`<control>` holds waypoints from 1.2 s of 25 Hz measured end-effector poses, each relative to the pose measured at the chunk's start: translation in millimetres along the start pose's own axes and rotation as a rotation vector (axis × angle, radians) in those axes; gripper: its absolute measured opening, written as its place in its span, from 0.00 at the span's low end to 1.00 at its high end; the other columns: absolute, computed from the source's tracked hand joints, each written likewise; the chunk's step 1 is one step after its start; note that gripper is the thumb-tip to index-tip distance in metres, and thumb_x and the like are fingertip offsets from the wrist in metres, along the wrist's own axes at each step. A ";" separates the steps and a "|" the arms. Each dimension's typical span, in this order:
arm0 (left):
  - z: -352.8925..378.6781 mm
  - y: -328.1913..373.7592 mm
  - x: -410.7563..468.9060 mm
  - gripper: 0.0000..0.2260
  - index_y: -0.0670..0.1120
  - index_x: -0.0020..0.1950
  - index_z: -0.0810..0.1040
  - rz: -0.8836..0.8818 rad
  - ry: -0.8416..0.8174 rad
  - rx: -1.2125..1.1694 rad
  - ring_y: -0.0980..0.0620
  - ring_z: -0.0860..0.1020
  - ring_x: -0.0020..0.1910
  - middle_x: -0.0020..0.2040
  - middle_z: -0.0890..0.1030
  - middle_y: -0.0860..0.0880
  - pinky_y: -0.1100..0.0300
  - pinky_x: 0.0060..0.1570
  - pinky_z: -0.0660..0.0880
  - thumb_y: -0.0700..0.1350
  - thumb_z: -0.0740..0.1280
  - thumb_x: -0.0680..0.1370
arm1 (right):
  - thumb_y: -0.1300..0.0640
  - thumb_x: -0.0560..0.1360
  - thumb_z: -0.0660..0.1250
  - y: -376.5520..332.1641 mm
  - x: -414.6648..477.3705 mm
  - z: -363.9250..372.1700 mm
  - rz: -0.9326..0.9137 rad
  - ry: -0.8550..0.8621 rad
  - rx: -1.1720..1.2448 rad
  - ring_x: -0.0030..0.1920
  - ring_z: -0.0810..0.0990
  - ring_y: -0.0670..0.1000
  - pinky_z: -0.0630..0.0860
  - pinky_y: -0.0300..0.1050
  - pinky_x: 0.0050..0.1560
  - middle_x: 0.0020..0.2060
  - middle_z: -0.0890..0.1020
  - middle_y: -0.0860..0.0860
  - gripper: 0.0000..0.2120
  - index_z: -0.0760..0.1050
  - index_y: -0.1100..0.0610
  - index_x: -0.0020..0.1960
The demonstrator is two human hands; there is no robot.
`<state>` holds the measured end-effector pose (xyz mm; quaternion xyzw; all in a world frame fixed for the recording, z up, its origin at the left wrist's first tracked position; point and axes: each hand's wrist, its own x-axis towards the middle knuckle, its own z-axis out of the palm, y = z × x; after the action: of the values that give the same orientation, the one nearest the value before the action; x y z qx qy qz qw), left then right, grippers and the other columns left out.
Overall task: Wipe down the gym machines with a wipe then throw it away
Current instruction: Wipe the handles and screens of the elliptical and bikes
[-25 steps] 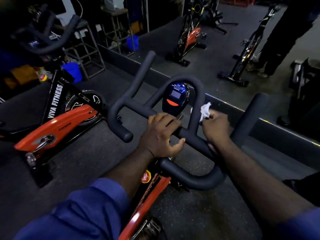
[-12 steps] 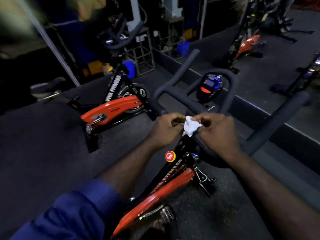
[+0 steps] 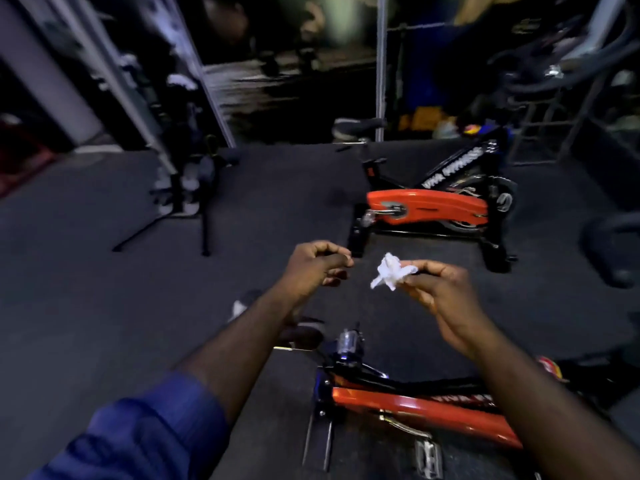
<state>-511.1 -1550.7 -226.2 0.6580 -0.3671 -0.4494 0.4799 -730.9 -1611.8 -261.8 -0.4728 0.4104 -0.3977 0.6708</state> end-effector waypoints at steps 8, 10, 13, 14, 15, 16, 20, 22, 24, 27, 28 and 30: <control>-280.6 -55.0 -47.5 0.04 0.42 0.54 0.84 -0.016 0.304 -0.110 0.47 0.84 0.45 0.51 0.88 0.42 0.51 0.47 0.78 0.40 0.71 0.82 | 0.72 0.75 0.72 71.9 39.6 281.1 0.083 -0.270 -0.032 0.45 0.85 0.53 0.82 0.41 0.47 0.50 0.87 0.60 0.13 0.80 0.61 0.56; -354.1 -76.1 -47.5 0.04 0.42 0.54 0.84 -0.025 0.332 -0.134 0.46 0.84 0.45 0.51 0.88 0.42 0.50 0.47 0.79 0.41 0.71 0.82 | 0.73 0.77 0.69 92.1 44.4 353.0 0.113 -0.289 -0.047 0.46 0.86 0.52 0.82 0.41 0.46 0.51 0.88 0.58 0.13 0.80 0.60 0.58; -436.8 -90.7 -38.6 0.05 0.41 0.55 0.84 -0.030 0.360 -0.146 0.45 0.83 0.45 0.51 0.88 0.41 0.51 0.45 0.78 0.41 0.70 0.82 | 0.68 0.80 0.69 108.7 51.4 440.8 0.141 -0.289 -0.063 0.47 0.88 0.55 0.85 0.43 0.46 0.51 0.87 0.61 0.08 0.79 0.64 0.59; -461.2 -91.3 -34.9 0.06 0.41 0.55 0.84 -0.035 0.366 -0.156 0.45 0.83 0.45 0.51 0.88 0.42 0.50 0.46 0.78 0.42 0.70 0.83 | 0.65 0.81 0.68 109.9 53.5 467.7 0.147 -0.281 -0.079 0.46 0.88 0.55 0.85 0.43 0.45 0.50 0.87 0.62 0.07 0.79 0.65 0.58; -482.4 -90.3 -29.5 0.06 0.40 0.55 0.84 -0.033 0.362 -0.163 0.45 0.83 0.46 0.51 0.88 0.42 0.49 0.46 0.79 0.42 0.71 0.83 | 0.63 0.82 0.68 109.7 55.7 491.0 0.149 -0.266 -0.096 0.45 0.88 0.55 0.85 0.43 0.43 0.49 0.87 0.62 0.06 0.79 0.65 0.57; -499.3 -87.3 -21.6 0.07 0.40 0.56 0.84 -0.017 0.345 -0.165 0.45 0.83 0.46 0.50 0.88 0.43 0.49 0.47 0.79 0.43 0.71 0.83 | 0.61 0.82 0.68 109.5 60.5 509.8 0.136 -0.257 -0.110 0.44 0.88 0.55 0.85 0.44 0.42 0.48 0.87 0.61 0.07 0.79 0.65 0.56; -535.1 -82.2 20.6 0.07 0.41 0.56 0.84 0.000 0.283 -0.173 0.46 0.83 0.45 0.50 0.88 0.43 0.49 0.47 0.79 0.44 0.71 0.83 | 0.57 0.75 0.74 104.6 87.4 542.9 0.179 -0.284 -0.066 0.48 0.87 0.54 0.84 0.44 0.44 0.50 0.87 0.59 0.11 0.81 0.62 0.54; -541.7 -81.6 44.8 0.07 0.41 0.56 0.84 -0.010 0.248 -0.187 0.45 0.83 0.46 0.51 0.88 0.42 0.49 0.48 0.79 0.44 0.70 0.83 | 0.62 0.75 0.74 101.9 109.0 545.8 0.197 -0.254 -0.025 0.47 0.87 0.51 0.84 0.42 0.44 0.50 0.87 0.57 0.08 0.81 0.61 0.53; -545.8 -80.6 76.4 0.07 0.41 0.56 0.84 -0.029 0.182 -0.166 0.45 0.83 0.46 0.51 0.88 0.42 0.49 0.47 0.80 0.44 0.71 0.83 | 0.68 0.78 0.70 103.4 138.7 547.7 0.183 -0.187 0.009 0.48 0.87 0.50 0.84 0.40 0.45 0.52 0.88 0.57 0.07 0.81 0.63 0.55; -554.9 -76.8 138.0 0.06 0.42 0.55 0.84 -0.035 0.130 -0.089 0.47 0.83 0.45 0.51 0.88 0.43 0.52 0.44 0.80 0.44 0.71 0.83 | 0.70 0.80 0.68 116.0 189.2 552.5 0.134 -0.090 -0.033 0.45 0.88 0.52 0.84 0.39 0.44 0.50 0.88 0.59 0.07 0.82 0.62 0.54; -558.3 -72.5 161.9 0.06 0.42 0.54 0.84 -0.030 0.130 -0.079 0.47 0.83 0.44 0.50 0.88 0.43 0.52 0.43 0.80 0.44 0.71 0.83 | 0.68 0.80 0.68 119.2 207.4 554.7 0.121 -0.072 -0.034 0.44 0.88 0.52 0.84 0.40 0.42 0.49 0.88 0.57 0.07 0.82 0.61 0.54; -559.3 -63.6 205.3 0.06 0.42 0.54 0.84 -0.025 0.125 -0.062 0.47 0.83 0.44 0.49 0.88 0.43 0.54 0.42 0.79 0.44 0.71 0.83 | 0.65 0.82 0.67 121.6 242.6 556.5 0.099 -0.042 -0.041 0.42 0.88 0.53 0.84 0.41 0.39 0.48 0.88 0.55 0.05 0.81 0.59 0.55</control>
<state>87.1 -1552.5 -260.7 0.6740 -0.3141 -0.4245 0.5166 -113.4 -1635.3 -300.7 -0.4739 0.4272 -0.3452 0.6883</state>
